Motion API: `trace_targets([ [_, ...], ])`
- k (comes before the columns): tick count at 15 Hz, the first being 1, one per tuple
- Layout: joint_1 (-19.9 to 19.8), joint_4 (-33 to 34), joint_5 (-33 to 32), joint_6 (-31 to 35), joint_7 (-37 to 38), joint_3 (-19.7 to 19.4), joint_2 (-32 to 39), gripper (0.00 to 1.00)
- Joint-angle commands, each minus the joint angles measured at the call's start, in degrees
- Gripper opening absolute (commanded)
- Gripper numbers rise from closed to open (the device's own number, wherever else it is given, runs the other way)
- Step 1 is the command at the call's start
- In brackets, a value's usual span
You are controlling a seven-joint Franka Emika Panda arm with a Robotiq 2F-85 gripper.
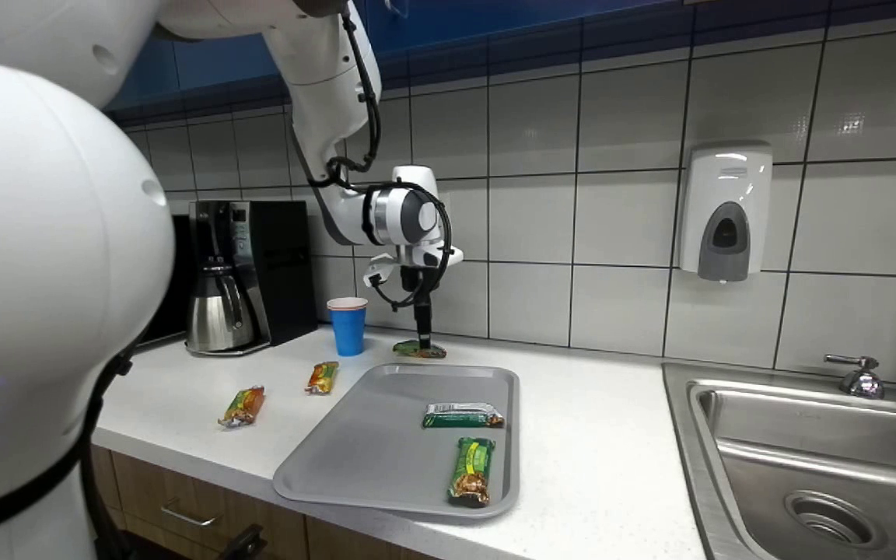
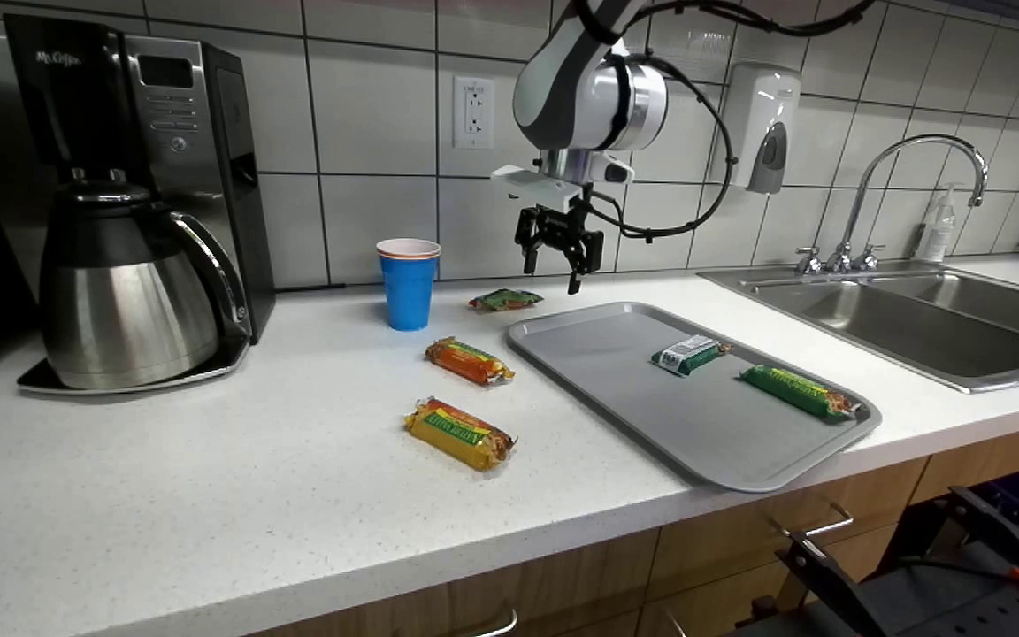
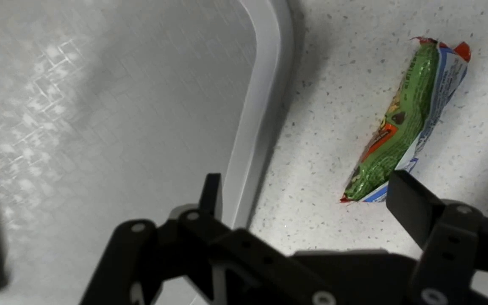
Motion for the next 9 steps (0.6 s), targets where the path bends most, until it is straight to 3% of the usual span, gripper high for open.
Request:
trace_targets([
  [1,0.68,7.24,-0.87,-4.57,3.74,-0.42,3.86,1.00],
  [9,0.77,17.81,-0.82,-11.09,6.92,-0.17,10.26,1.00],
])
